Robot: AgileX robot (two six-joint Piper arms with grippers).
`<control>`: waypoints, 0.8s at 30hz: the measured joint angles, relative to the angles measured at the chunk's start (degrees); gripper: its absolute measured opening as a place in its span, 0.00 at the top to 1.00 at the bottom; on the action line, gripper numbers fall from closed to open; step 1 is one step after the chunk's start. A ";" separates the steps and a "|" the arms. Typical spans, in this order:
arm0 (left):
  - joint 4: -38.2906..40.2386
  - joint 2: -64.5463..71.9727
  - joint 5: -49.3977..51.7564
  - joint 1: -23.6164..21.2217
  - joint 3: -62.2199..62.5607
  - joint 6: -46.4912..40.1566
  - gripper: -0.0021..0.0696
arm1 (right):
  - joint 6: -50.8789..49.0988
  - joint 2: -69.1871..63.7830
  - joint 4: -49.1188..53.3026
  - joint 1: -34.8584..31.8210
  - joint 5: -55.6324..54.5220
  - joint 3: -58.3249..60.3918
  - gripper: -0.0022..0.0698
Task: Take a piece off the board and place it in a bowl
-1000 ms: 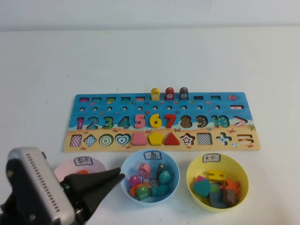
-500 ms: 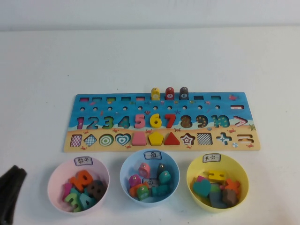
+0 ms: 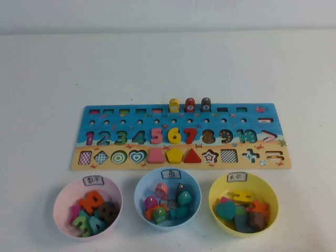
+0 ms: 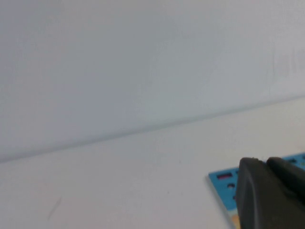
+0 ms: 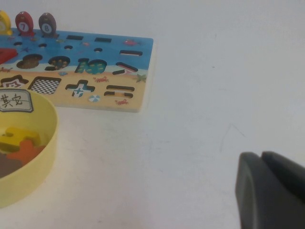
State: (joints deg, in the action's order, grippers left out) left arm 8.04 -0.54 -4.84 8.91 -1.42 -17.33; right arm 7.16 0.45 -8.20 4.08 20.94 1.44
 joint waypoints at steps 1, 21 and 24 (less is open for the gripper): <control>-0.24 0.01 2.05 -0.60 0.00 0.00 0.97 | 0.00 0.00 0.00 0.00 0.00 0.00 0.99; -2.06 -0.02 26.22 -4.32 0.00 2.22 0.97 | 0.00 0.00 0.00 0.00 0.10 0.00 0.99; -2.06 -0.02 26.22 -4.32 0.00 2.22 0.97 | 0.00 0.00 0.00 0.00 0.10 0.00 0.99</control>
